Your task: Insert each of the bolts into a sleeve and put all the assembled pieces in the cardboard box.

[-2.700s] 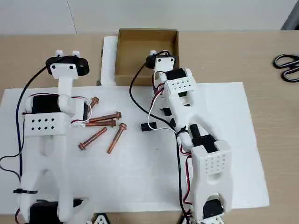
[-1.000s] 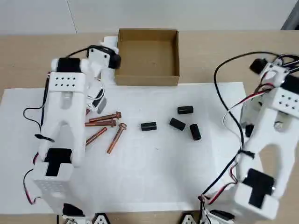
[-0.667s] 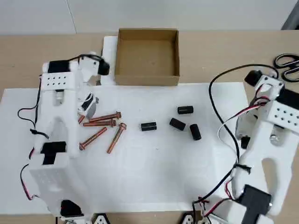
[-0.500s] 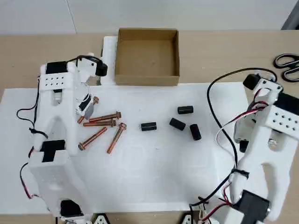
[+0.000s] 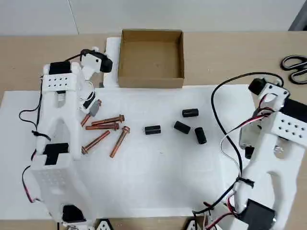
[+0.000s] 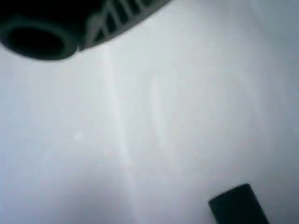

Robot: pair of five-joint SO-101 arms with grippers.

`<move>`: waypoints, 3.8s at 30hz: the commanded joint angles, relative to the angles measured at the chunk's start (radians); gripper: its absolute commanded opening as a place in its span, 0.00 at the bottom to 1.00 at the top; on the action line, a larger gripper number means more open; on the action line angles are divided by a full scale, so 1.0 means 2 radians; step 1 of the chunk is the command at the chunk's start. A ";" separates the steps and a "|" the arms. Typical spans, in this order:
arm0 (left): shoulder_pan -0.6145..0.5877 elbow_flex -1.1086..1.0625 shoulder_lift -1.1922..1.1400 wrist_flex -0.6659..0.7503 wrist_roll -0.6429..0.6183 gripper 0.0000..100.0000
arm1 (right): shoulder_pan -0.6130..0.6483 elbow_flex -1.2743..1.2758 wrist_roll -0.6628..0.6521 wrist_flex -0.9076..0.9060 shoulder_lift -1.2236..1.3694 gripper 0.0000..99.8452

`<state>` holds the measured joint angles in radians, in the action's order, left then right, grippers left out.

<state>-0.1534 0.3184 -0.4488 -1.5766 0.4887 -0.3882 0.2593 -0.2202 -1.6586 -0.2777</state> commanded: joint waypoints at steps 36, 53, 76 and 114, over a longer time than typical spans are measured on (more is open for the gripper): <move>0.015 0.318 -0.282 -0.083 0.013 0.07 | -0.003 -0.004 -0.002 -0.008 -0.021 0.00; 0.015 0.315 -0.256 -0.088 0.010 0.00 | -0.002 -0.004 0.000 -0.012 -0.022 0.00; 0.099 0.165 0.035 -0.087 -0.079 0.01 | 0.027 -0.004 0.008 -0.031 -0.023 0.00; 0.176 -0.100 0.475 -0.046 -0.420 0.01 | 0.338 0.206 0.092 0.118 -0.507 0.00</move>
<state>0.1780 0.1741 0.3905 -1.7285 -0.3199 0.2670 0.6107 -0.0483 -1.4807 -1.1907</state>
